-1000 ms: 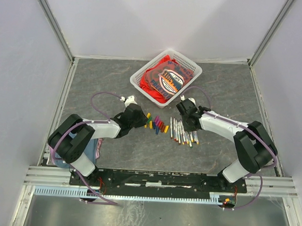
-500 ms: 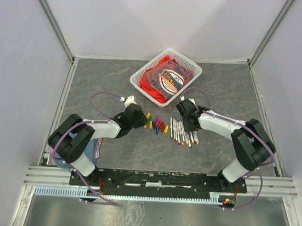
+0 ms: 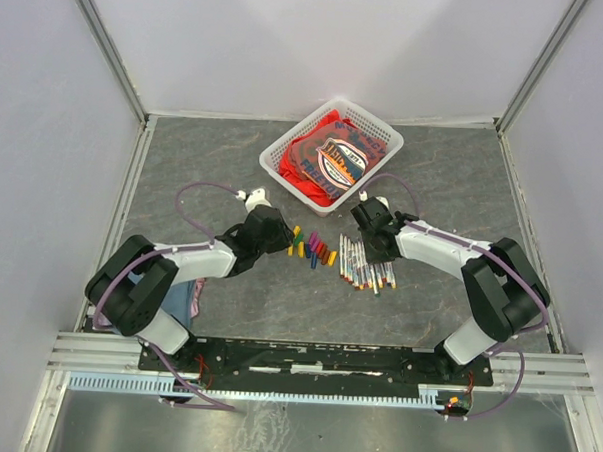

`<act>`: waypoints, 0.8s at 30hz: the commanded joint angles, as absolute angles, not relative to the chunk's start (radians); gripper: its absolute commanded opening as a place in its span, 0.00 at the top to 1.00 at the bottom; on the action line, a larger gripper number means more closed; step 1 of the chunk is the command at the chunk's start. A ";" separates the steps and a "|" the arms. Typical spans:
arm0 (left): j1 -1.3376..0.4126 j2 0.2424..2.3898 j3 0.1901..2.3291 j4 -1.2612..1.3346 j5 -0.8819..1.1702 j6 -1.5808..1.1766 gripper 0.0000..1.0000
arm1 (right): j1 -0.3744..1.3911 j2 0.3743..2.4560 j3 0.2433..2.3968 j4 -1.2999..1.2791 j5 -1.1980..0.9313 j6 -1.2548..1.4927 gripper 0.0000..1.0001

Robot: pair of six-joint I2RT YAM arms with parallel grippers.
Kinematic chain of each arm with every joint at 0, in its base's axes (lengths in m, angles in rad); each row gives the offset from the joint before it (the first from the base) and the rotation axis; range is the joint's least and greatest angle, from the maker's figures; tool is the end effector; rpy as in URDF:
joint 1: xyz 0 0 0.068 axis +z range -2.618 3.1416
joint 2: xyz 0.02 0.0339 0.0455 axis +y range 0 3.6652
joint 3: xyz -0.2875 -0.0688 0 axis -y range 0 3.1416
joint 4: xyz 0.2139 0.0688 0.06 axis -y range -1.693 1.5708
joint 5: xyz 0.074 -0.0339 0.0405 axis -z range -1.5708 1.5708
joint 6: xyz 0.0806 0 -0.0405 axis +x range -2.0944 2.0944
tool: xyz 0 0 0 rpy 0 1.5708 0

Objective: Open the pen caps

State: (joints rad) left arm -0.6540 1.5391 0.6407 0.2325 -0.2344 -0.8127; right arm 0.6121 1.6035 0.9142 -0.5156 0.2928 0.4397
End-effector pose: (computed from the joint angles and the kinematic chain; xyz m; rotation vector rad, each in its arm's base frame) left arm 0.2581 -0.1743 0.1767 -0.3090 2.2496 -0.5393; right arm 0.2480 0.1457 0.1699 -0.1579 2.6760 -0.0929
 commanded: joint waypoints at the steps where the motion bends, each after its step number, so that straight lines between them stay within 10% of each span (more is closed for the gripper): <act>1: -0.658 1.475 0.640 0.248 -0.263 -0.806 0.58 | 0.607 1.558 0.947 -0.502 0.298 0.442 0.72; 12: -0.699 1.294 0.620 0.192 -0.410 -0.756 0.48 | 0.608 1.309 0.848 -0.411 0.377 0.461 0.60; 15: -0.713 1.232 0.605 0.179 -0.471 -0.733 0.17 | 0.607 1.220 0.808 -0.387 0.463 0.472 0.52; 24: -0.795 1.037 0.525 0.153 -0.728 -0.697 0.11 | 0.608 1.065 0.698 -0.354 0.812 0.566 0.33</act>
